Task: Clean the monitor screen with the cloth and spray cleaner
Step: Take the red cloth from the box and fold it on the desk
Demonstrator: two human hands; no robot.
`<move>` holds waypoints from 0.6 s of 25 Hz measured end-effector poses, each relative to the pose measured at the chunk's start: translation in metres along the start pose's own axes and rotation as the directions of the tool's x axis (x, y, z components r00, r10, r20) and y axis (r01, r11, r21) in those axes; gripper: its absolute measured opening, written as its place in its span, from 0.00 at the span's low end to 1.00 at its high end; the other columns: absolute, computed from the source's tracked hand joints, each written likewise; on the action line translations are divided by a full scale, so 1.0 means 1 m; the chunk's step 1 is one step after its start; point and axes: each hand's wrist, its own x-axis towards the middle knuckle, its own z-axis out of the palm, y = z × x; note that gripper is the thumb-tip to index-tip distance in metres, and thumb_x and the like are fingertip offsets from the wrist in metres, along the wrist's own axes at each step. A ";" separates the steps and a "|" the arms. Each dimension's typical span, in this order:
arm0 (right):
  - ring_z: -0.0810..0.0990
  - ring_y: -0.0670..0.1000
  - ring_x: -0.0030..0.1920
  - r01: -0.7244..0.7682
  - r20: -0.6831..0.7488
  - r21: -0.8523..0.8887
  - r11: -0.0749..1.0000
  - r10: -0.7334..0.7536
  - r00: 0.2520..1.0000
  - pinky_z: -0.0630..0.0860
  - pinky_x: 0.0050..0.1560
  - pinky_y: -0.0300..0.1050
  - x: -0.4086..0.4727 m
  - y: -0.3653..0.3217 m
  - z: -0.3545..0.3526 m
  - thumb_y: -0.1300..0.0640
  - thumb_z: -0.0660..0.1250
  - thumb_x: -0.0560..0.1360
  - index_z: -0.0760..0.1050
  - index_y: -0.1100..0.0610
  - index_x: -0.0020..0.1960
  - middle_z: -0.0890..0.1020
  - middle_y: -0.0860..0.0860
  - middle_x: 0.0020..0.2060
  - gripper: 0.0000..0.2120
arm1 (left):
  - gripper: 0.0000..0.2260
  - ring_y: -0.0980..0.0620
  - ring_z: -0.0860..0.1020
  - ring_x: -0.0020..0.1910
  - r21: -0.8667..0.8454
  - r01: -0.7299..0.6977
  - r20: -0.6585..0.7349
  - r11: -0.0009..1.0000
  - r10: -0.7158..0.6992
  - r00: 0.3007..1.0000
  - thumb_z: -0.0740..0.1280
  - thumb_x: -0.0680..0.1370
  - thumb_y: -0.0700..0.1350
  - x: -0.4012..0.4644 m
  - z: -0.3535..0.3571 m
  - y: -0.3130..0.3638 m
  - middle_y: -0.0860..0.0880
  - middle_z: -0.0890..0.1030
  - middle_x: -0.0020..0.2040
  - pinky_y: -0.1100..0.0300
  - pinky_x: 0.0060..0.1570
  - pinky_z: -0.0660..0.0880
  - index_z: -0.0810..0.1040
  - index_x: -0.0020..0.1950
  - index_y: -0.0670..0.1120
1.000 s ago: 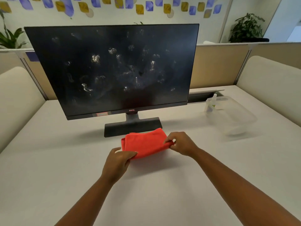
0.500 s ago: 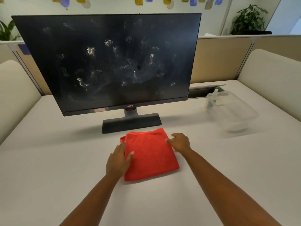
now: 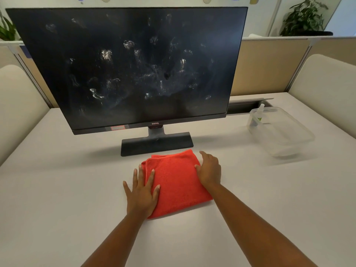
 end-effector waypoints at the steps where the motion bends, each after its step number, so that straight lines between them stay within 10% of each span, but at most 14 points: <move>1: 0.63 0.55 0.70 0.105 -0.006 -0.060 0.993 -0.105 0.994 0.58 0.71 0.50 -0.002 -0.001 0.003 0.55 0.61 0.77 0.63 0.56 0.70 0.70 0.54 0.68 0.23 | 0.40 0.47 0.38 0.75 0.010 -0.027 -0.033 1.000 0.027 0.999 0.24 0.65 0.68 0.003 -0.001 0.003 0.47 0.39 0.76 0.42 0.69 0.33 0.40 0.74 0.53; 6: 0.44 0.51 0.76 0.493 0.301 -0.150 0.857 -0.436 0.848 0.37 0.73 0.51 -0.011 -0.003 0.026 0.44 0.50 0.79 0.47 0.55 0.75 0.51 0.52 0.76 0.30 | 0.27 0.50 0.38 0.75 0.023 -0.156 -0.005 0.988 0.156 0.988 0.43 0.79 0.58 0.022 0.004 0.024 0.47 0.42 0.77 0.48 0.71 0.32 0.41 0.74 0.48; 10: 0.42 0.50 0.76 0.407 0.347 -0.180 0.896 -0.329 0.878 0.36 0.73 0.53 -0.007 0.011 0.034 0.40 0.48 0.78 0.43 0.54 0.75 0.47 0.51 0.76 0.32 | 0.45 0.48 0.39 0.75 0.044 -0.142 0.046 0.989 0.140 0.989 0.20 0.62 0.68 0.029 0.013 0.031 0.47 0.41 0.76 0.50 0.70 0.32 0.39 0.74 0.47; 15: 0.50 0.50 0.75 0.417 0.332 -0.058 0.907 -0.376 0.865 0.34 0.72 0.52 0.006 0.012 0.023 0.42 0.50 0.79 0.51 0.54 0.75 0.55 0.51 0.75 0.29 | 0.48 0.49 0.38 0.74 0.060 -0.135 0.048 0.989 0.132 0.990 0.17 0.58 0.68 0.033 0.013 0.032 0.47 0.42 0.77 0.48 0.70 0.31 0.38 0.73 0.47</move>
